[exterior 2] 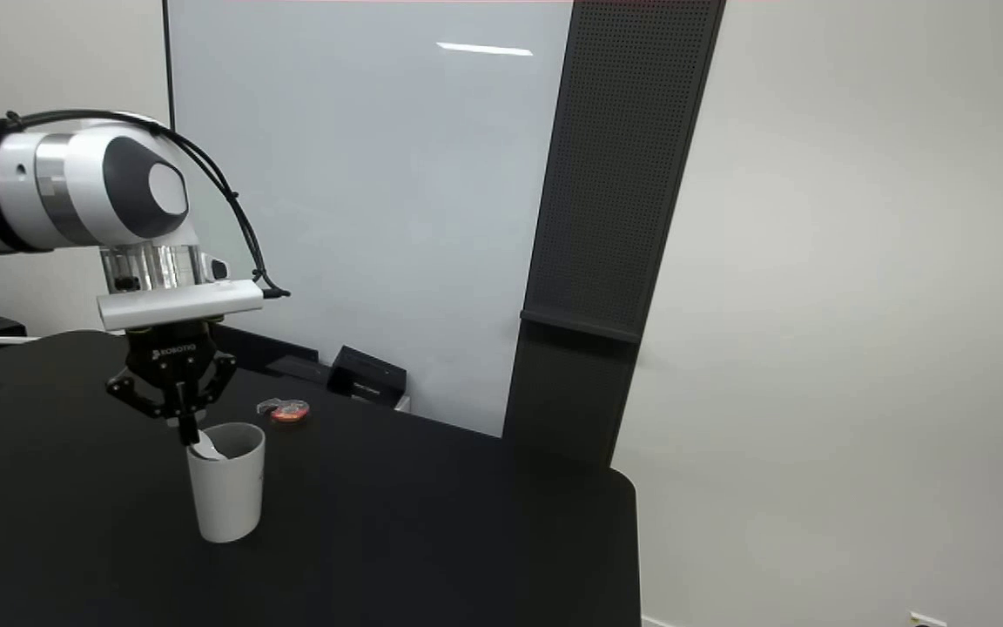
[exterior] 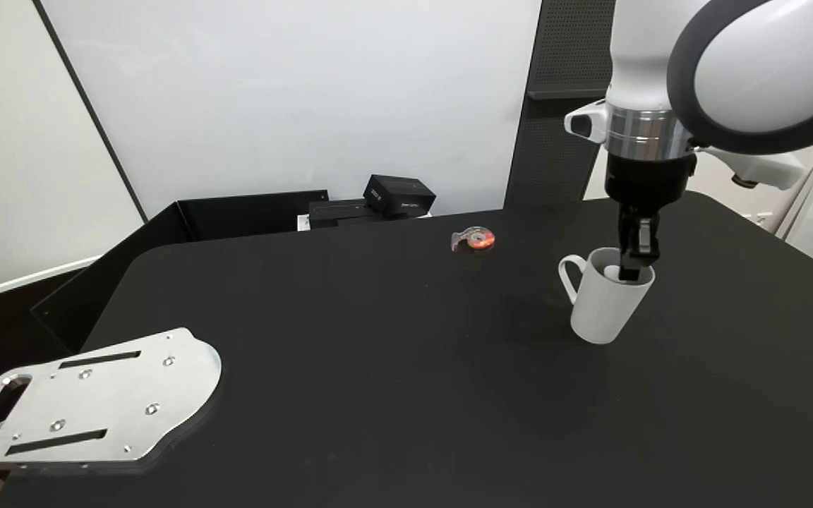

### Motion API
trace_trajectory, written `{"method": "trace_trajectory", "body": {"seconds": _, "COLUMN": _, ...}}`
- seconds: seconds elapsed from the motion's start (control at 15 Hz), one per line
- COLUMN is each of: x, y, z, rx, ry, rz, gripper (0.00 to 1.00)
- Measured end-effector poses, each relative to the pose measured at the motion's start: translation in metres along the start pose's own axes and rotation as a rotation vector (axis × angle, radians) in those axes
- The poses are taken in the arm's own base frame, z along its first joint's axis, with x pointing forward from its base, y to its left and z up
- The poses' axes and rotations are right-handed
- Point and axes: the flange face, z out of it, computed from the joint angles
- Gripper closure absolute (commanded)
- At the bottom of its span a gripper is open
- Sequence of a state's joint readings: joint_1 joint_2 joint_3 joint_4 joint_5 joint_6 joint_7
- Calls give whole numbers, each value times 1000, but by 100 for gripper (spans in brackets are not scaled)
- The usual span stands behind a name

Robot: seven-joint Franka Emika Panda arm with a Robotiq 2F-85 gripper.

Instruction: Remove the white spoon from the grey mug

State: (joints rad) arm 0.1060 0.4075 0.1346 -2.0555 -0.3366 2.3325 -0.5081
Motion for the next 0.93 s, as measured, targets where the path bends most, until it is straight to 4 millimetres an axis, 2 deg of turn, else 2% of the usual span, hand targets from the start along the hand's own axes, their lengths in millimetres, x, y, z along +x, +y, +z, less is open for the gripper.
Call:
{"method": "trace_trajectory", "body": {"seconds": 0.53, "x": -6, "y": 39, "z": -58, "rx": -42, "ry": -10, "rz": 73, "gripper": 99}}
{"method": "trace_trajectory", "body": {"seconds": 0.93, "x": -1, "y": 52, "z": -107, "rx": 19, "ry": 19, "rz": 85, "gripper": 99}}
